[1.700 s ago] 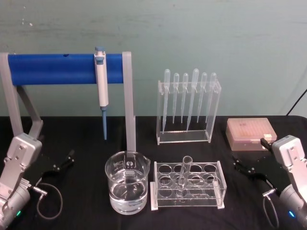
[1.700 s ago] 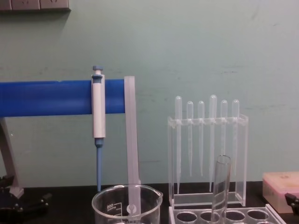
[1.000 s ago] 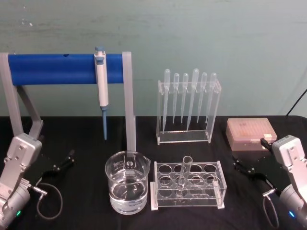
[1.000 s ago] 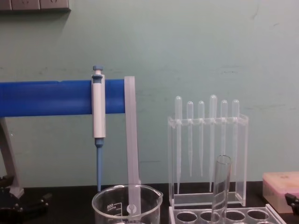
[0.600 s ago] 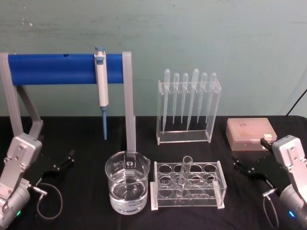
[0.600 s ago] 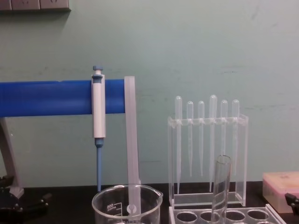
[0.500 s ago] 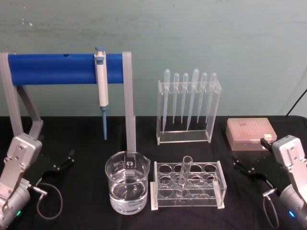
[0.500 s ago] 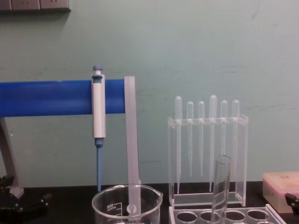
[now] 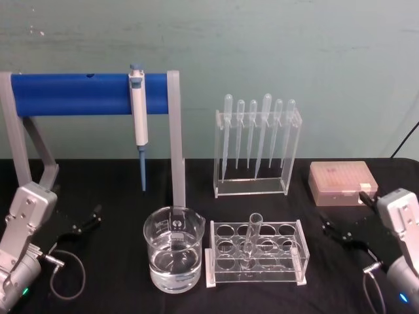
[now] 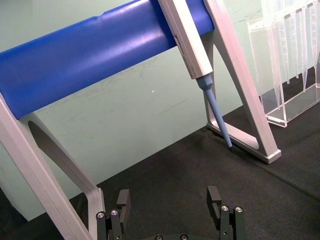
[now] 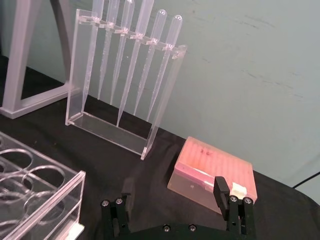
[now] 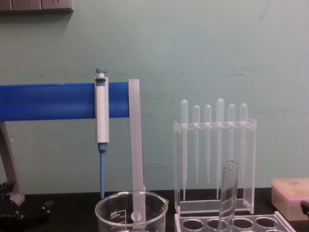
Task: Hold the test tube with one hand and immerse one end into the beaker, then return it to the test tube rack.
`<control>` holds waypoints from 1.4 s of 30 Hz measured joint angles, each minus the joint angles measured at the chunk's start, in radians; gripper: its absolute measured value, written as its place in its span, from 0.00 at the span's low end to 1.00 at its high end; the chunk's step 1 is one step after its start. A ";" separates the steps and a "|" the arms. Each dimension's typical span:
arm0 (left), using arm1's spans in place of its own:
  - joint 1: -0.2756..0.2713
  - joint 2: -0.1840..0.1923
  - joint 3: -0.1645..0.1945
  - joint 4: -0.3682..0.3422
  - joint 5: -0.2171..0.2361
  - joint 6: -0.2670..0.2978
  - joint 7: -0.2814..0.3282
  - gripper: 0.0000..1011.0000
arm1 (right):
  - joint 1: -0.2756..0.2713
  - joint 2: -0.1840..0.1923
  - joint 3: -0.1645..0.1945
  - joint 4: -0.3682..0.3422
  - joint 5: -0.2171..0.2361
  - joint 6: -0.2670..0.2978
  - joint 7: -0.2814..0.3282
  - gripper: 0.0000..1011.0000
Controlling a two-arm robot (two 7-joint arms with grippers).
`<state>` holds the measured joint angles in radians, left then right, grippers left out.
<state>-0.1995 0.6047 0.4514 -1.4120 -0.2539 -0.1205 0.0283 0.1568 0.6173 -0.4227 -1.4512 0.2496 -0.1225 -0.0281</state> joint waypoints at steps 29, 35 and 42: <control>0.000 0.000 0.000 0.000 0.000 0.000 0.000 0.99 | -0.202 0.125 0.057 -0.272 0.083 -0.136 0.306 0.99; 0.000 0.000 0.000 0.000 0.000 0.000 0.000 0.99 | -0.147 0.064 0.023 -0.228 0.046 -0.157 0.340 0.99; 0.000 0.000 0.000 0.000 0.000 0.000 0.000 0.99 | -0.095 -0.013 -0.003 -0.177 0.025 -0.189 0.369 0.99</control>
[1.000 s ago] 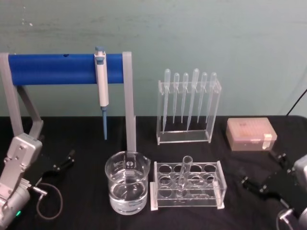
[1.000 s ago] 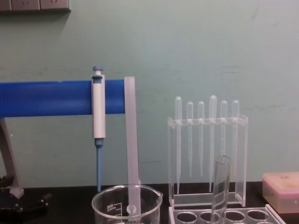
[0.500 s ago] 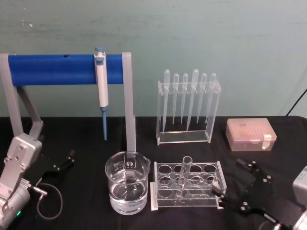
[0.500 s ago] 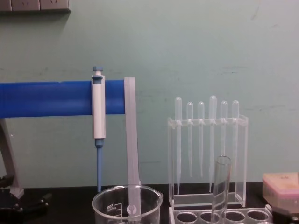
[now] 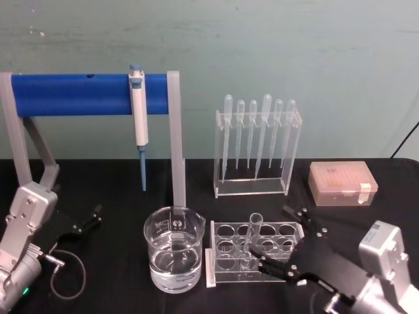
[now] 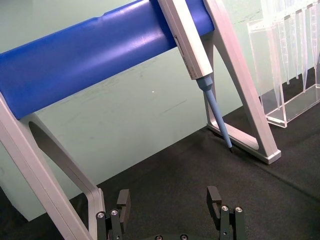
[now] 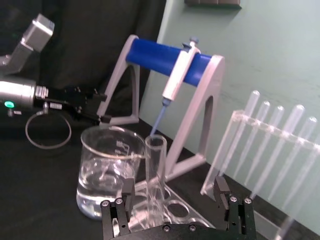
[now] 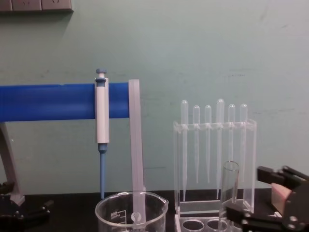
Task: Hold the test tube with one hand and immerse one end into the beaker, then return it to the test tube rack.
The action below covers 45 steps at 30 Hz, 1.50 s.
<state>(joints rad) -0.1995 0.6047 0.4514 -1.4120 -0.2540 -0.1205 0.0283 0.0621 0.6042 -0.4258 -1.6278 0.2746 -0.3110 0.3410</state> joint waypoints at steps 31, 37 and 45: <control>0.000 0.000 0.000 0.000 0.000 0.000 0.000 0.99 | 0.033 -0.146 0.017 0.100 -0.031 -0.082 0.068 0.81; 0.000 0.000 0.000 0.000 0.000 0.000 0.000 0.99 | 0.025 -0.157 0.030 0.085 -0.036 -0.071 0.077 0.62; 0.000 0.000 0.000 0.000 0.000 0.000 0.000 0.99 | 0.014 -0.166 0.048 0.072 -0.051 -0.066 0.082 0.36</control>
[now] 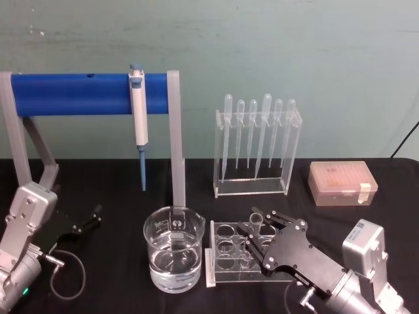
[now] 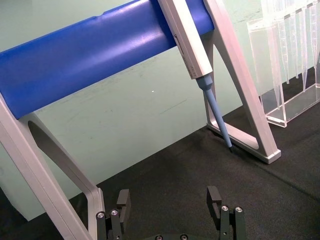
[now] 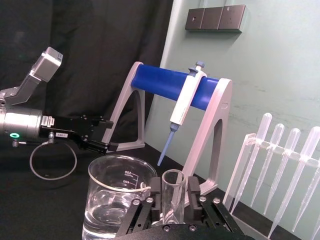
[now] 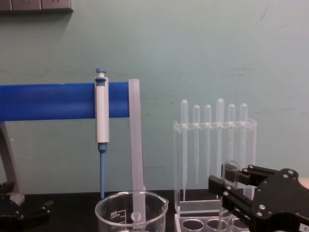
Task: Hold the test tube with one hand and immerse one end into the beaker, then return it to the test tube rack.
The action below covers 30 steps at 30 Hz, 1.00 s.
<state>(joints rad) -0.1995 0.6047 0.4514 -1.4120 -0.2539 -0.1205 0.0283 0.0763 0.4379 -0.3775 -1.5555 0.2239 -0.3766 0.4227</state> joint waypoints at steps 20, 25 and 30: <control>0.000 0.000 0.000 0.000 0.000 0.000 0.000 0.99 | -0.022 -0.029 0.055 -0.046 0.035 0.063 0.033 0.22; 0.000 0.000 0.000 0.000 0.000 0.000 0.000 0.99 | -0.024 -0.032 0.074 -0.085 0.084 0.153 0.034 0.22; 0.000 0.000 0.000 0.000 0.000 0.000 0.000 0.99 | -0.015 -0.033 0.082 -0.112 0.106 0.216 0.024 0.22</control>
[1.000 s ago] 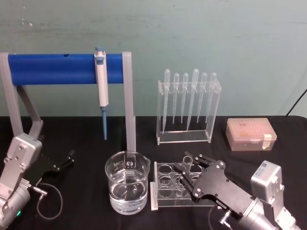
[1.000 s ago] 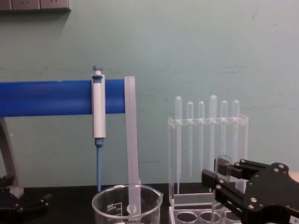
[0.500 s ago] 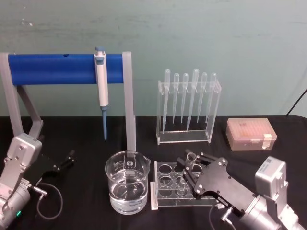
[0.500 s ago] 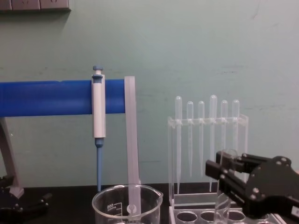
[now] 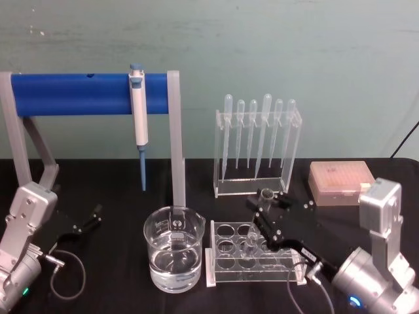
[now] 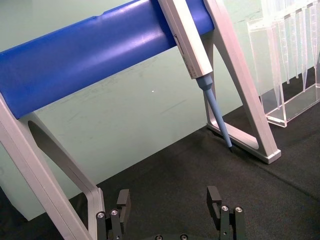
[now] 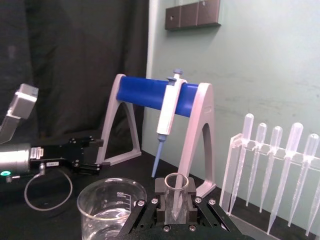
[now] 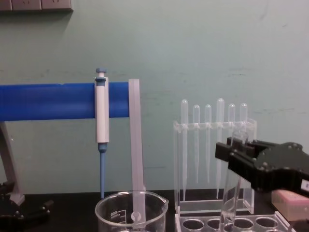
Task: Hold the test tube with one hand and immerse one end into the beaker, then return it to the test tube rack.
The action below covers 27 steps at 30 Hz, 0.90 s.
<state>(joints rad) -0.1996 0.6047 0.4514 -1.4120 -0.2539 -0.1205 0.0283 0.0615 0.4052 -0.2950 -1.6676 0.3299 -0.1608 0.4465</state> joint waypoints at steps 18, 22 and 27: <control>0.000 0.000 0.000 0.000 0.000 0.000 0.000 0.99 | 0.078 0.032 0.008 -0.077 0.095 0.227 -0.030 0.22; 0.000 0.000 0.000 0.000 0.000 0.000 0.000 0.99 | 0.084 0.040 0.009 -0.088 0.113 0.247 -0.036 0.22; 0.000 0.000 0.000 0.000 0.000 0.000 0.000 0.99 | 0.088 0.058 0.010 -0.112 0.141 0.274 -0.043 0.22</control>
<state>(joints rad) -0.1995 0.6047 0.4514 -1.4120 -0.2539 -0.1205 0.0283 0.1493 0.4635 -0.2852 -1.7801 0.4712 0.1134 0.4037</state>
